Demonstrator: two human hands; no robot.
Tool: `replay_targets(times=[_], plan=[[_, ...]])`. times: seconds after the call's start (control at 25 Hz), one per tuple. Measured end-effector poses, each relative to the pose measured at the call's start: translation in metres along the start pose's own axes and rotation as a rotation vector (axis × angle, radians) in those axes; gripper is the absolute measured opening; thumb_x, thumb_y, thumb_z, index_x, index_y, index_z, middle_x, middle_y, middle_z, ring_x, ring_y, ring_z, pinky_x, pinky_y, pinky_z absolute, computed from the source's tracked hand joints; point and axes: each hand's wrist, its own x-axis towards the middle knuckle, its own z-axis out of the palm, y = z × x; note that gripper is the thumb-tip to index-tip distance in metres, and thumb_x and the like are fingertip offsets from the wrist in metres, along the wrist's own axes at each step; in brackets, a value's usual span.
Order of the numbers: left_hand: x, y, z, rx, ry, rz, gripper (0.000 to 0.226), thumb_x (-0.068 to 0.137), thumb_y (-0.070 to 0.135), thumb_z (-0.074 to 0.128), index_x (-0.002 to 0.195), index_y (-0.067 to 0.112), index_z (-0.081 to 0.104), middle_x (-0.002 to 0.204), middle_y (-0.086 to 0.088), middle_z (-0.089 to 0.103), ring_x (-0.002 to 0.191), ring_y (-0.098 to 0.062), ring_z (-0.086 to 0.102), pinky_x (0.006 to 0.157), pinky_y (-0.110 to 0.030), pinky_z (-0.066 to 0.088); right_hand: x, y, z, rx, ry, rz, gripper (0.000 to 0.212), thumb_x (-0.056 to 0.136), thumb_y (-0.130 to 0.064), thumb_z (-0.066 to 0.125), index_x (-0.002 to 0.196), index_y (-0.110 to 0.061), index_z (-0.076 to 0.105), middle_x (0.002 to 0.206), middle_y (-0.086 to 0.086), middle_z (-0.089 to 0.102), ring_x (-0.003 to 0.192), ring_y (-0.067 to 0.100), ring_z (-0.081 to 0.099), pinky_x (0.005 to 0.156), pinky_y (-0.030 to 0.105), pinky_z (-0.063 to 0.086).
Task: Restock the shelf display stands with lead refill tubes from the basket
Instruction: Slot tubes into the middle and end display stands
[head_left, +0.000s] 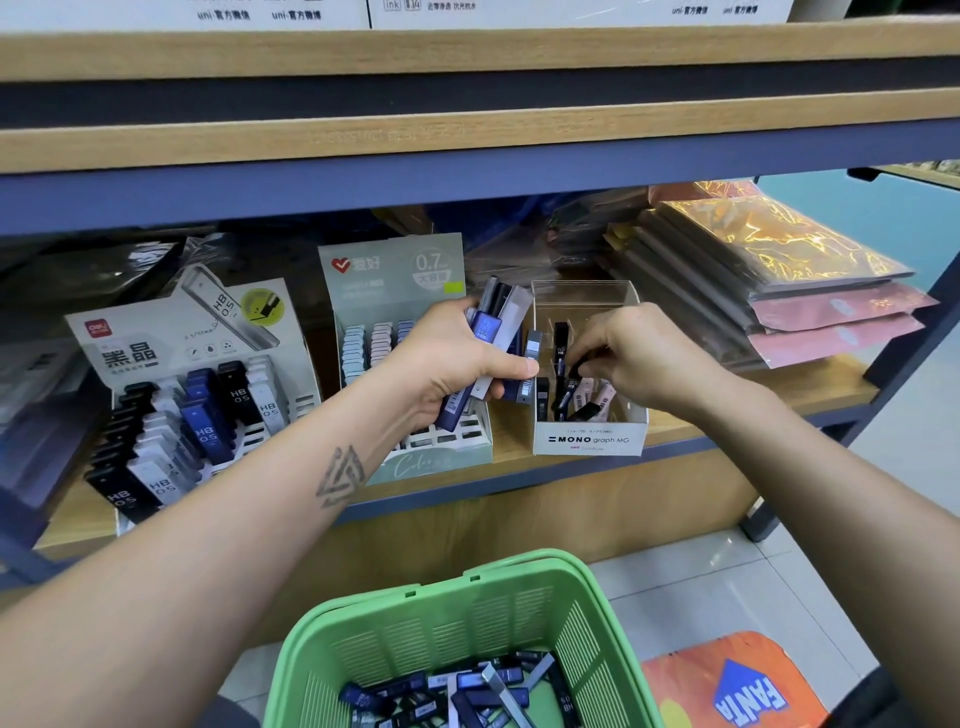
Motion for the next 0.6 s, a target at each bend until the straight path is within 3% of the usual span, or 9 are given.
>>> replay_targets(times=[0.08, 0.24, 0.48, 0.6], plan=[[0.0, 0.0, 0.0, -0.004, 0.0, 0.002, 0.039, 0.066, -0.003, 0.088, 0.094, 0.008, 0.064, 0.082, -0.01, 0.073, 0.086, -0.045, 0.071, 0.077, -0.055, 0.059, 0.001, -0.001, 0.008, -0.04, -0.001, -0.006, 0.029, 0.087, -0.003, 0.074, 0.113, -0.016, 0.076, 0.113, 0.003, 0.073, 0.103, 0.021, 0.068, 0.087, 0.026, 0.052], [0.0, 0.001, -0.001, -0.011, 0.002, 0.003, 0.04, 0.066, -0.004, 0.088, 0.095, 0.009, 0.063, 0.087, -0.013, 0.074, 0.088, -0.044, 0.072, 0.077, -0.055, 0.06, 0.002, -0.001, 0.012, -0.06, -0.038, 0.04, 0.022, 0.086, -0.004, 0.075, 0.105, -0.017, 0.076, 0.1, 0.004, 0.074, 0.091, 0.019, 0.071, 0.084, 0.039, 0.059], [0.001, 0.0, -0.002, -0.006, -0.006, 0.008, 0.042, 0.066, -0.003, 0.089, 0.097, 0.007, 0.063, 0.093, -0.017, 0.075, 0.085, -0.041, 0.073, 0.074, -0.05, 0.061, 0.0, -0.005, 0.022, -0.054, -0.06, 0.026, 0.013, 0.085, -0.004, 0.073, 0.089, -0.016, 0.078, 0.094, -0.001, 0.069, 0.087, 0.021, 0.066, 0.079, 0.041, 0.058], [0.0, 0.0, -0.002, -0.009, -0.002, 0.01, 0.039, 0.066, -0.003, 0.088, 0.095, 0.008, 0.064, 0.089, -0.014, 0.075, 0.09, -0.044, 0.071, 0.077, -0.053, 0.061, -0.002, -0.004, 0.02, -0.057, -0.014, 0.018, 0.011, 0.088, -0.012, 0.072, 0.093, -0.018, 0.08, 0.101, -0.004, 0.07, 0.095, 0.021, 0.065, 0.082, 0.041, 0.056]])
